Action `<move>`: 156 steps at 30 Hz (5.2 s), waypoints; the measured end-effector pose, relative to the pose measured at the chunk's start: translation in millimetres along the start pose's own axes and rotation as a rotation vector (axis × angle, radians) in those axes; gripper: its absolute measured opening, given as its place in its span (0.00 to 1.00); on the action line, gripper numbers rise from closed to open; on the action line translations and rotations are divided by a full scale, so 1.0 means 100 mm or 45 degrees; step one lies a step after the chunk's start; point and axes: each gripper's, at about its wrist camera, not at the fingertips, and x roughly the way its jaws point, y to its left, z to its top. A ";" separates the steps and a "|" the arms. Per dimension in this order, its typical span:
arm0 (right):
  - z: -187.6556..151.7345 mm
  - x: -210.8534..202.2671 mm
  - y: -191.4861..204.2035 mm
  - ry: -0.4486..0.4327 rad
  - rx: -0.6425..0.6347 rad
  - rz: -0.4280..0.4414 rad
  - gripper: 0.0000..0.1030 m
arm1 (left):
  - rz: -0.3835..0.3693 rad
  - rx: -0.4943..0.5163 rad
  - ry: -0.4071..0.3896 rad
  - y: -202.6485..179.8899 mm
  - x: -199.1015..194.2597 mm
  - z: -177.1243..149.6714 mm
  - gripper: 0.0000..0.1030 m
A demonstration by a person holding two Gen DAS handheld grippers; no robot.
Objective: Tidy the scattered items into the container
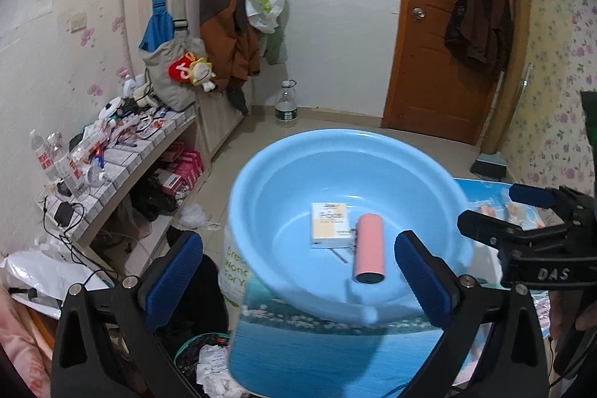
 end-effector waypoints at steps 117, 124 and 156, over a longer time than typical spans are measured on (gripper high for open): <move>-2.58 -0.88 -2.10 -0.139 0.671 -0.084 1.00 | -0.196 0.576 0.195 -2.71 0.50 -1.31 1.00; -2.59 -0.91 -2.00 -0.132 0.646 -0.034 1.00 | -0.191 0.586 0.193 -2.71 0.43 -1.35 1.00; -2.81 -1.11 -2.12 -0.154 0.773 -0.050 1.00 | -0.175 0.638 0.155 -2.95 0.72 -1.05 1.00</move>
